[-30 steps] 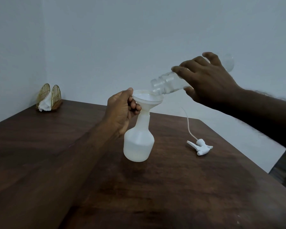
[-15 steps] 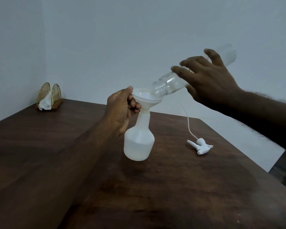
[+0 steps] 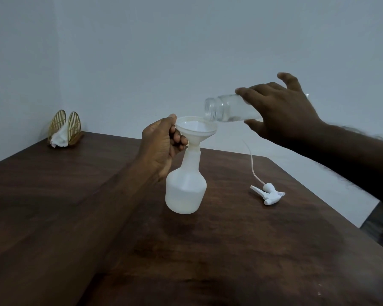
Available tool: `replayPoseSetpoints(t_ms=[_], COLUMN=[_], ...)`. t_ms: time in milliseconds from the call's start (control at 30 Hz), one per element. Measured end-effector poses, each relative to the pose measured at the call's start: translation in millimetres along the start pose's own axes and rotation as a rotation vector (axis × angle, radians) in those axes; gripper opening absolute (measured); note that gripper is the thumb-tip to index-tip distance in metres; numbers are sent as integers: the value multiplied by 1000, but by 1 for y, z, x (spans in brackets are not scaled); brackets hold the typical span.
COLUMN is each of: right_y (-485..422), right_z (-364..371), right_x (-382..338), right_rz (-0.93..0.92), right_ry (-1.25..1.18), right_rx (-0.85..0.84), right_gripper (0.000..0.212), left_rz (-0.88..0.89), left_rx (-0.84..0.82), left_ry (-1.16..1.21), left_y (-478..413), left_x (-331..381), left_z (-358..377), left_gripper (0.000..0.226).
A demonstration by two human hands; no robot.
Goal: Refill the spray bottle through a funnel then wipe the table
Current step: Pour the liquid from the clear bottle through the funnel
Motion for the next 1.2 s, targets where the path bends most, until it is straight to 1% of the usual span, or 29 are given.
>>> replayPoseSetpoints(t_ms=[167,267,433,500,600,700,800,867,933,1000,1100,1133,1200], right_y=[2,4,7,11,21,38,59,74,88,98,103,102,99], right_z=[2,2,7,9,14,23,29,33,36,36,30,26,22], right_x=[-3,-1,0,2,5,-2,-16,-24,-34,-45,-64,-70,-79], right_rz=[-20,1,39,108,269,399,550,631,670,695,707,697,692], right_ry=[23,14,-6,-53,-208,-434,-689,-784,-808,-834,-953,-971,-1022], right_rx=[-7,-17,-98,-155,-220,-273,-283,-306,-343,-345,-307,-296,-258], right_gripper=[64,64,63,62,63,65,59,58,61,62,56,54,53], left_rz=[2,4,4,6,6,-23,-50,-63,-75,-71,-34,-12,74], left_rx=[-12,-19,-22,-25,-20,-2,24,51,76,98,140,154,179], left_ry=[-10,-16,-22,-32,-52,-81,-114,-134,-195,-290,-468,-550,-787], left_y=[0,-1,-1,-1,0,1,1,2,4,6,12,16,24], left_x=[-1,-2,-3,-3,-2,-4,-7,-11,-14,-15,-7,-3,11], left_z=[0,1,0,0,0,-3,-8,-14,-22,-33,-52,-60,-75], left_gripper=[38,37,37,38,39,42,49,53,56,55,46,42,37])
Point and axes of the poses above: each hand's wrist, its own y-axis away from the middle knuckle, its own z-axis out of the palm, x = y × z, the point moved 8 cm from there along -y, towards the middle knuckle, and after that the axes turned 4 degrees about -y, right-handed, at the moved point
